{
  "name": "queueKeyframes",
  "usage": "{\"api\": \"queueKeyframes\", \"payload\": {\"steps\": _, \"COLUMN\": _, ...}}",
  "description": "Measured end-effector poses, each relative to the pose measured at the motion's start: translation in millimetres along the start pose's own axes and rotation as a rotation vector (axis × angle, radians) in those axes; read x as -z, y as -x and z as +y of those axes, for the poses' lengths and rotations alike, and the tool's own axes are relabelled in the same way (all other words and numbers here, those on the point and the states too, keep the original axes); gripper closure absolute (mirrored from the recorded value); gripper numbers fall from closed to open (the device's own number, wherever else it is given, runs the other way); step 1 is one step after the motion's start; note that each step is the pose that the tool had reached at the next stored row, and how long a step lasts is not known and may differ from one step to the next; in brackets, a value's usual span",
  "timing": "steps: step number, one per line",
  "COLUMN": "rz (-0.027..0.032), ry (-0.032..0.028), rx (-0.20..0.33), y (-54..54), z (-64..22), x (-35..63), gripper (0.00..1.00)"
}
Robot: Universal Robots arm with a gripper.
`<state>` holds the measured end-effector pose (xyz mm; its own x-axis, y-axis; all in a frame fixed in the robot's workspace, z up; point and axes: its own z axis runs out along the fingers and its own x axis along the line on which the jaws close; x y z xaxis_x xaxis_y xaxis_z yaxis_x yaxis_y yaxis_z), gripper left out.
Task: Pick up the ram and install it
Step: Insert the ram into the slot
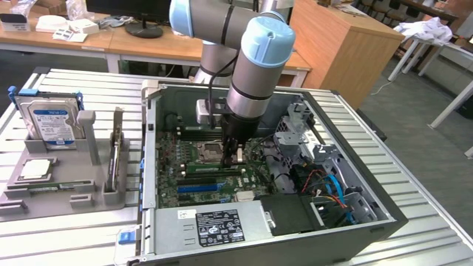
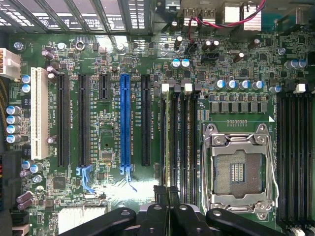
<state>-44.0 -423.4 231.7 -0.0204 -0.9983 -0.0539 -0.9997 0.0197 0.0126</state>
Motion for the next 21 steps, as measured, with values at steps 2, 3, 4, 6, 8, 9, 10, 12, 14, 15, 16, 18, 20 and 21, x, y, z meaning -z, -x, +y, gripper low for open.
{"api": "queueKeyframes", "payload": {"steps": 2, "rz": 0.0, "ry": 0.0, "rx": 0.0, "y": 0.0, "z": 0.0, "x": 0.0, "gripper": 0.88}}
{"api": "queueKeyframes", "payload": {"steps": 3, "rz": 0.0, "ry": 0.0001, "rx": 0.0, "y": 0.1, "z": 0.0, "x": 0.0, "gripper": 0.88}}
{"api": "queueKeyframes", "payload": {"steps": 4, "rz": 0.0, "ry": 0.0, "rx": 0.0, "y": 0.1, "z": 0.0, "x": 0.0, "gripper": 0.88}}
{"api": "queueKeyframes", "payload": {"steps": 6, "rz": 0.0001, "ry": 0.0001, "rx": 0.0, "y": 0.1, "z": -0.2, "x": 0.0, "gripper": 0.88}}
{"api": "queueKeyframes", "payload": {"steps": 8, "rz": 0.0, "ry": 0.0001, "rx": 0.0, "y": 0.1, "z": -0.4, "x": 0.0, "gripper": 0.88}}
{"api": "queueKeyframes", "payload": {"steps": 9, "rz": 0.0001, "ry": 0.0, "rx": 0.0, "y": 0.1, "z": -0.4, "x": 0.0, "gripper": 0.88}}
{"api": "queueKeyframes", "payload": {"steps": 10, "rz": 0.0, "ry": 0.0001, "rx": 0.0, "y": 0.1, "z": -0.4, "x": 0.0, "gripper": 0.88}}
{"api": "queueKeyframes", "payload": {"steps": 12, "rz": 0.0002, "ry": 0.0001, "rx": 0.0, "y": 0.2, "z": -0.4, "x": -0.2, "gripper": 0.88}}
{"api": "queueKeyframes", "payload": {"steps": 14, "rz": 0.0001, "ry": 0.0001, "rx": 0.0, "y": 0.1, "z": -0.4, "x": -0.3, "gripper": 0.88}}
{"api": "queueKeyframes", "payload": {"steps": 15, "rz": 0.0, "ry": 0.0001, "rx": 0.0, "y": 0.1, "z": -0.4, "x": -0.3, "gripper": 0.88}}
{"api": "queueKeyframes", "payload": {"steps": 16, "rz": 0.0, "ry": 0.0001, "rx": 0.0, "y": 0.1, "z": -0.4, "x": -0.3, "gripper": 0.88}}
{"api": "queueKeyframes", "payload": {"steps": 18, "rz": 0.0001, "ry": 0.0001, "rx": 0.001, "y": 0.1, "z": -0.4, "x": -0.3, "gripper": 0.88}}
{"api": "queueKeyframes", "payload": {"steps": 20, "rz": 0.0001, "ry": 0.0002, "rx": 0.002, "y": 0.1, "z": -0.4, "x": -0.3, "gripper": 0.88}}
{"api": "queueKeyframes", "payload": {"steps": 21, "rz": 0.0001, "ry": 0.0002, "rx": 0.003, "y": 0.1, "z": -0.4, "x": -0.3, "gripper": 0.88}}
